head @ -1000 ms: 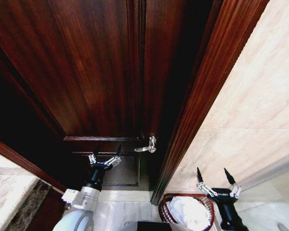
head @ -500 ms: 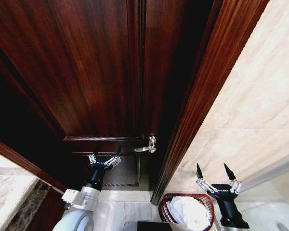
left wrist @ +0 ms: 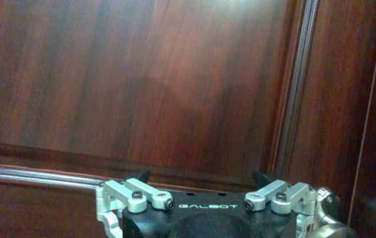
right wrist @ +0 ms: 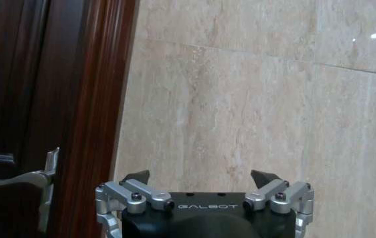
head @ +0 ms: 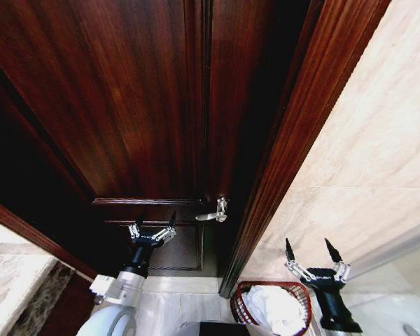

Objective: Discard the used towel into the hamper.

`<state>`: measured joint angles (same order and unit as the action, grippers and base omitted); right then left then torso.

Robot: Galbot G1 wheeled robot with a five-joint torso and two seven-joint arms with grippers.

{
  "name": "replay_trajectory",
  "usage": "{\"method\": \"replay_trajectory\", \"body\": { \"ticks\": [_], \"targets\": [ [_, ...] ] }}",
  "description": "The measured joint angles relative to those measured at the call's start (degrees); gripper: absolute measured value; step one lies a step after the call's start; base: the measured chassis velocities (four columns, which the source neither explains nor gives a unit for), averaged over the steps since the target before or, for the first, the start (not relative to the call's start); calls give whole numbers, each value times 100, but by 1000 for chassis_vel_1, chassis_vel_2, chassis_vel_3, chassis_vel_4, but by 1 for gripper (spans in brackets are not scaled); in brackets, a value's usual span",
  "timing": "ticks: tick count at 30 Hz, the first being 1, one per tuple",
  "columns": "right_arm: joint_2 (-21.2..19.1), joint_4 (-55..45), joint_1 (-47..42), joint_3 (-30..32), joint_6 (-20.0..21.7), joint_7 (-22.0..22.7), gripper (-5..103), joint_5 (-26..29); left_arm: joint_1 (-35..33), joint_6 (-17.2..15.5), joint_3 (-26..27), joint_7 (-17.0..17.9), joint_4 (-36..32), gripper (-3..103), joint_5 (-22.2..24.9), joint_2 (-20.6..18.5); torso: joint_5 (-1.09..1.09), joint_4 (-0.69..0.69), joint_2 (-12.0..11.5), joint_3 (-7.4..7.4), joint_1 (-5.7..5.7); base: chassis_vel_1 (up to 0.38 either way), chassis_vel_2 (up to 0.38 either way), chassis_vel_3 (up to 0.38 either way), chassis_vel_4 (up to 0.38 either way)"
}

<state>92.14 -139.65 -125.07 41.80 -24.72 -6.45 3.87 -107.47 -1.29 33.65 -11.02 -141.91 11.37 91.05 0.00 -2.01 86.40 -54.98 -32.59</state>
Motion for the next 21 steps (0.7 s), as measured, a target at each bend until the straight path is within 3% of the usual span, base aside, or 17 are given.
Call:
{"method": "replay_trajectory", "body": {
  "ticks": [8, 12, 14, 15, 21],
  "targets": [
    [0, 5, 1, 0, 1, 0, 100, 0, -1, 0, 0, 0, 0, 100, 0, 0, 0, 0, 2, 1, 3, 149, -147, -147, 138],
    [0, 6, 2, 1, 2, 0, 100, -1, -1, 0, 0, 0, 0, 100, 0, 0, 3, 0, 2, 1, 3, 234, -245, -228, 231],
    [0, 6, 2, 1, 2, 0, 100, -2, -1, 0, 0, 0, 0, 100, 0, -1, -6, 1, 2, 1, 3, 239, -256, -237, 244],
    [0, 8, 2, 1, 3, 0, 100, -2, -1, 0, 0, 0, 0, 100, 0, 0, 3, -1, 3, 2, 5, 277, -248, -242, 268],
    [0, 9, 1, 1, 4, 0, 100, -2, -3, 0, 0, 0, 0, 100, 0, 0, 1, 0, 7, 5, 10, 245, -213, -258, 251]
  ]
}}
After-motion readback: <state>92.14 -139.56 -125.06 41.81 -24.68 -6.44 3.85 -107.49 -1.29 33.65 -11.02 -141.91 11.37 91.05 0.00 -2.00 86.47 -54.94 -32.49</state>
